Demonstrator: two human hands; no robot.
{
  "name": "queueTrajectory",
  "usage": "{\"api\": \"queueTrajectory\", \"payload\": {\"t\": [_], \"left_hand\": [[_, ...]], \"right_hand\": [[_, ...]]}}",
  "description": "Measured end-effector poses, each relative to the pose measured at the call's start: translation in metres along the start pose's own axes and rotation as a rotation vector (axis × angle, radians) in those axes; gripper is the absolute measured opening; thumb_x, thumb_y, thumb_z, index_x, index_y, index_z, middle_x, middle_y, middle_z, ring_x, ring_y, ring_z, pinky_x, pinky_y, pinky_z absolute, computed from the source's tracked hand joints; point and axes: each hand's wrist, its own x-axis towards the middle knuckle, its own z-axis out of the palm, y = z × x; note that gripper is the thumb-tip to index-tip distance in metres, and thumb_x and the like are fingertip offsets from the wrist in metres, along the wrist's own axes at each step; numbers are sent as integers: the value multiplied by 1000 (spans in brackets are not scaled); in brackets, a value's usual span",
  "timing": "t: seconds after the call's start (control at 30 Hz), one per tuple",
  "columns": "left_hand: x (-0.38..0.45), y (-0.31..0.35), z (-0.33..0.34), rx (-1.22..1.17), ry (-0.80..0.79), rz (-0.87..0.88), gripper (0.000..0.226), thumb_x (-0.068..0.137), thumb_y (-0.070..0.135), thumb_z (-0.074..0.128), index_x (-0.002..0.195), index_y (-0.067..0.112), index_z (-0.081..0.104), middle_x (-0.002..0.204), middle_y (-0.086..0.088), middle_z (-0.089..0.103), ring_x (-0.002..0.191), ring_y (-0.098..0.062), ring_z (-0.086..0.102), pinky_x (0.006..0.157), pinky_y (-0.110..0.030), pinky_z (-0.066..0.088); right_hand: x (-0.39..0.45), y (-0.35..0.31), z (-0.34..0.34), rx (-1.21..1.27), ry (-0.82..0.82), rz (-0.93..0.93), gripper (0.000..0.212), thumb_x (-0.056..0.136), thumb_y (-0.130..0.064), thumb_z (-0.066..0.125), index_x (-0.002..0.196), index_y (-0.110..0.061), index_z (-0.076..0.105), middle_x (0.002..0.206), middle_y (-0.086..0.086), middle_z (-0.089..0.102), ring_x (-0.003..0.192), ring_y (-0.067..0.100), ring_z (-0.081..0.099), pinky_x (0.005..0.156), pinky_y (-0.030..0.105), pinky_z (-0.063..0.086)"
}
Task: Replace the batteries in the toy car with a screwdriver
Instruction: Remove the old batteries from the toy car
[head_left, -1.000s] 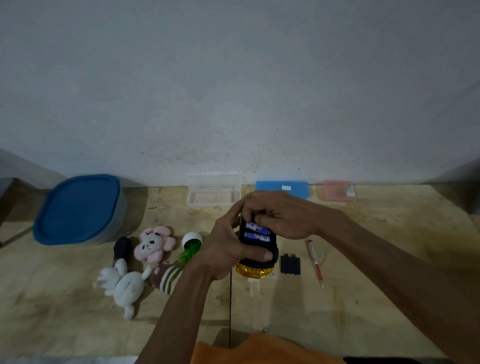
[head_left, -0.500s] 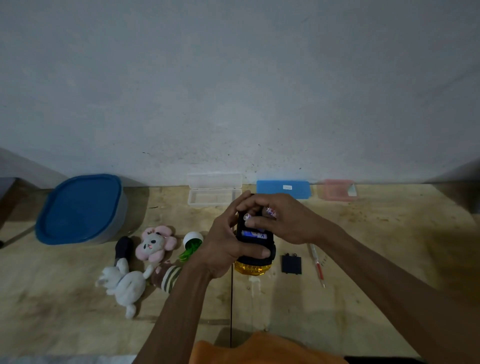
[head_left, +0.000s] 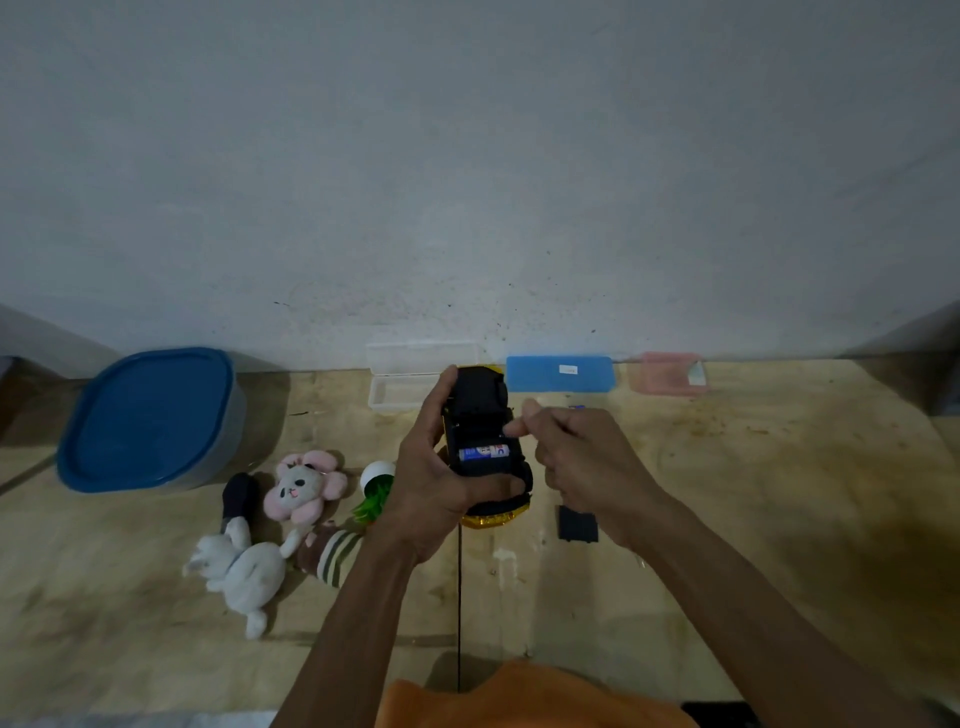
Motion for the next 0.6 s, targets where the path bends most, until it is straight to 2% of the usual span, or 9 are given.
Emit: {"api": "queueTrajectory", "payload": {"t": [0.1, 0.27, 0.43, 0.53, 0.6], "left_hand": [[-1, 2, 1, 36, 27, 42, 121, 60, -25, 81, 155, 31, 31, 135, 13, 58, 108, -14, 70, 77, -28, 60], [-3, 1, 3, 101, 47, 70, 121, 61, -21, 83, 156, 28, 27, 118, 34, 64, 104, -9, 71, 76, -27, 60], [-5, -1, 2, 117, 58, 59, 120, 62, -20, 83, 156, 29, 27, 110, 39, 65, 98, -5, 73, 72, -29, 61], [-4, -3, 2, 133, 70, 53, 121, 62, -19, 85, 156, 32, 27, 114, 34, 66, 99, -9, 73, 73, -33, 62], [-2, -5, 3, 135, 75, 53, 121, 63, -18, 85, 156, 33, 27, 115, 31, 67, 99, -10, 73, 71, -31, 61]], "right_hand": [[-8, 1, 5, -91, 1, -38, 33, 103, -40, 46, 101, -21, 74, 44, -25, 51, 45, -9, 49, 56, 15, 34], [-12, 2, 16, -125, 46, -13, 39, 103, -41, 47, 88, -17, 75, 49, -15, 55, 45, -3, 49, 49, 13, 35], [-11, 4, 24, -85, 62, 14, 30, 103, -33, 49, 86, -20, 70, 57, -14, 57, 46, -7, 53, 44, 8, 35], [-10, 5, 30, -34, 91, 18, 22, 103, -29, 51, 94, -23, 70, 76, -7, 68, 68, -2, 64, 55, 10, 45], [-10, 8, 34, -5, 117, 31, 19, 103, -29, 50, 102, -24, 69, 85, -7, 69, 76, 2, 63, 60, 14, 46]]}}
